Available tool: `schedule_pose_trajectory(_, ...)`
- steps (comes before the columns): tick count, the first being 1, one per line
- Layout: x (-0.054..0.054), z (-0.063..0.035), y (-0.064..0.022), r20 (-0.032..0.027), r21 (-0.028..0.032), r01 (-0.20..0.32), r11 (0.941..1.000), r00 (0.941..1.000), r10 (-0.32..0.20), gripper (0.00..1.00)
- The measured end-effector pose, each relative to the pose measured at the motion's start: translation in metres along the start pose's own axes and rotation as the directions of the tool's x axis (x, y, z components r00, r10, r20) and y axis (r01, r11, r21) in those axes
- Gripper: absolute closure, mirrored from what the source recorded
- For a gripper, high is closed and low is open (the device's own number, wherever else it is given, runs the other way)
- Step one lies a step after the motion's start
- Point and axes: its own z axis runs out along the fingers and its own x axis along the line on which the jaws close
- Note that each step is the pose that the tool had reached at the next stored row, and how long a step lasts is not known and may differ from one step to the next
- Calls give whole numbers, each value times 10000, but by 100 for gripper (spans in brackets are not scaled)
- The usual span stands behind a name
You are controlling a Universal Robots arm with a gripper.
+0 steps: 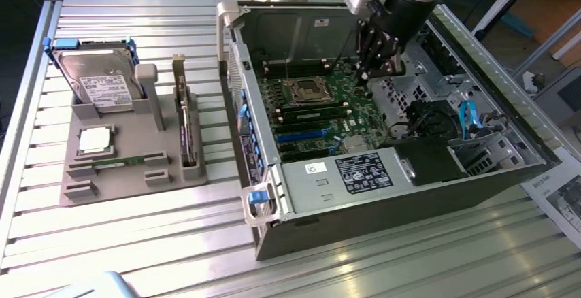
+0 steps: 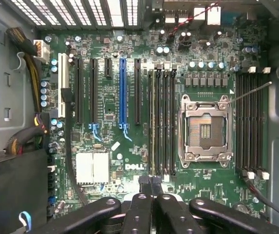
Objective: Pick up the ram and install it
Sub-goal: 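Press down the ram until it locks into place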
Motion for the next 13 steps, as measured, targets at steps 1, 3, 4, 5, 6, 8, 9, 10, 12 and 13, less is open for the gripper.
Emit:
schedule_pose_trajectory(1, 0, 31, -1, 2, 0, 0, 10000, 10000, 0, 90)
schedule_pose_trajectory(3, 1, 92, -3, 1, 0, 0, 10000, 10000, 0, 90)
schedule_pose_trajectory(4, 2, 124, -5, 1, 0, 1, 10000, 10000, -1, 90)
schedule_pose_trajectory(5, 2, 139, -5, 1, 0, 0, 10000, 10000, 0, 90)
schedule_pose_trajectory(6, 2, 156, -6, 1, 0, 0, 10000, 10000, 0, 90)
schedule_pose_trajectory(8, 2, 196, -7, 1, 0, 0, 10000, 10000, 0, 90)
schedule_pose_trajectory(9, 2, 217, -8, 1, 0, 1, 10000, 10000, -1, 90)
schedule_pose_trajectory(10, 3, 239, -9, 1, 1, 0, 10000, 10000, 0, 90)
schedule_pose_trajectory(12, 4, 297, -11, 0, 0, 0, 10000, 10000, 0, 90)
schedule_pose_trajectory(13, 4, 315, -12, 1, 0, 0, 10000, 10000, 0, 90)
